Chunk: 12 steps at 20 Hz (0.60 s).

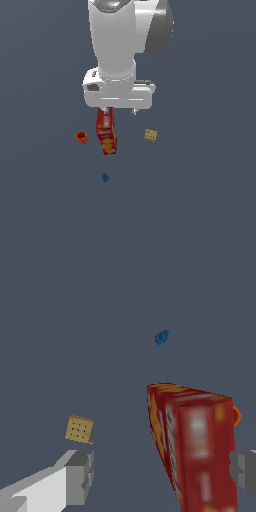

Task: Pick up a designated object from a clutter of objects.

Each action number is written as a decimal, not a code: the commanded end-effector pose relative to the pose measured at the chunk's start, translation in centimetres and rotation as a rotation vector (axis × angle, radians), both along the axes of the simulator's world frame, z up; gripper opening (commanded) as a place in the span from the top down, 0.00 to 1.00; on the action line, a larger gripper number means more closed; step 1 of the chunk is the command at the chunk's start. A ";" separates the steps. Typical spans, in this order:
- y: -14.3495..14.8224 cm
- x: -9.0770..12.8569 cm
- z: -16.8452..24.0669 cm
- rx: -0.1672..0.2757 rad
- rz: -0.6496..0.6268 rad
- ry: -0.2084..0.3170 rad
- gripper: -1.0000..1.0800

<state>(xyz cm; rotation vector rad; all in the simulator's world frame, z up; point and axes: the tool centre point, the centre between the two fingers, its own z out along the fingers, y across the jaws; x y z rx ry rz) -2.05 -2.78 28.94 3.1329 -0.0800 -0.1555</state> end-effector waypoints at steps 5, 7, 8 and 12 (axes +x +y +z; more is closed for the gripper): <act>0.1 0.2 0.2 -0.008 0.016 -0.009 0.04; 0.3 0.4 0.4 -0.018 0.036 -0.019 0.04; 0.3 0.5 0.5 -0.022 0.044 -0.023 0.04; 0.4 0.7 0.7 -0.029 0.057 -0.030 0.04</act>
